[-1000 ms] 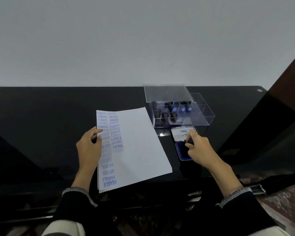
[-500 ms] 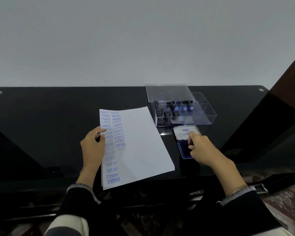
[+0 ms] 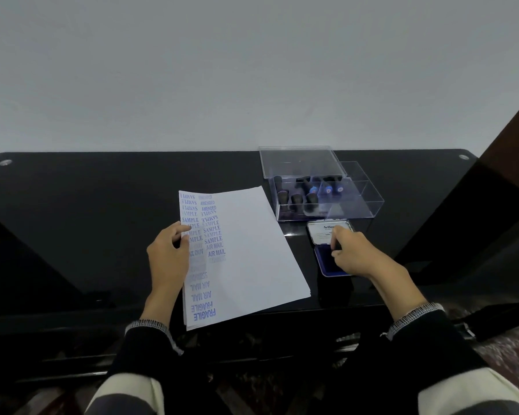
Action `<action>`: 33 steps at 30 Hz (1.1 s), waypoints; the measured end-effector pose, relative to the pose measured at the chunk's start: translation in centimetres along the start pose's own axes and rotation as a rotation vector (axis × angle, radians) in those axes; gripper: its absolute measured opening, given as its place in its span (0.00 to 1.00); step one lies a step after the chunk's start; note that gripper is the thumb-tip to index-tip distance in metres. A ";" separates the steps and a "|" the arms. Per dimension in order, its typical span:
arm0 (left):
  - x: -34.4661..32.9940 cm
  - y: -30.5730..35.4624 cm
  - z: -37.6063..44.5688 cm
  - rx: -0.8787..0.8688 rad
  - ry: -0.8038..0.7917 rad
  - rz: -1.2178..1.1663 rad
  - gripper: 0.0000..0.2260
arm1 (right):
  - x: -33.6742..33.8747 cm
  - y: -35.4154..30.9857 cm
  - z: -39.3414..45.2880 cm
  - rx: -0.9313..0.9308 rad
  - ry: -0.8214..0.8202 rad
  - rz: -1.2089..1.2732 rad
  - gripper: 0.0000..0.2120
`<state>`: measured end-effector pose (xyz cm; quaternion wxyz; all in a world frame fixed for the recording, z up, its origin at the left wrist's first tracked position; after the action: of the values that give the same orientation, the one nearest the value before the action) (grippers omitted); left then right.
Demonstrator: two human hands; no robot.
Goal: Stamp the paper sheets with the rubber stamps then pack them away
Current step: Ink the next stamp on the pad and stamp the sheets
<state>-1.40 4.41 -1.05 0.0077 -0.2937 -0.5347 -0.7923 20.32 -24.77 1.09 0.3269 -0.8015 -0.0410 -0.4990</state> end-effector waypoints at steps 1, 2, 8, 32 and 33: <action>0.0 0.2 -0.1 -0.008 0.002 -0.002 0.09 | 0.0 -0.1 -0.3 0.009 0.019 0.002 0.05; 0.2 0.4 -0.1 -0.018 0.003 0.001 0.08 | 0.0 -0.3 -0.6 0.018 0.034 0.002 0.05; 0.1 0.9 0.2 -0.043 -0.079 0.110 0.07 | 0.2 -2.9 -2.3 0.075 0.177 0.072 0.04; 0.8 -0.8 -2.1 -0.258 -0.315 0.303 0.09 | -11.9 -16.0 -1.4 0.488 0.302 0.345 0.09; 0.7 -0.8 -2.1 -0.249 -0.314 0.298 0.09 | -12.0 -16.0 -1.4 0.488 0.312 0.330 0.09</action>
<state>-3.20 3.21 -1.91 0.0051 -0.4876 -0.3785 -0.7867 6.94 -9.91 -0.69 0.5882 -0.6093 0.0216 -0.5314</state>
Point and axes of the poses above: each hand's wrist, its own z-axis towards the middle knuckle, its own x-axis out of the back of the hand, y = z × x, the point moved 9 cm from there along z, towards the middle knuckle, and after that the axes turned 4 degrees about z, right-handed, at the moved point
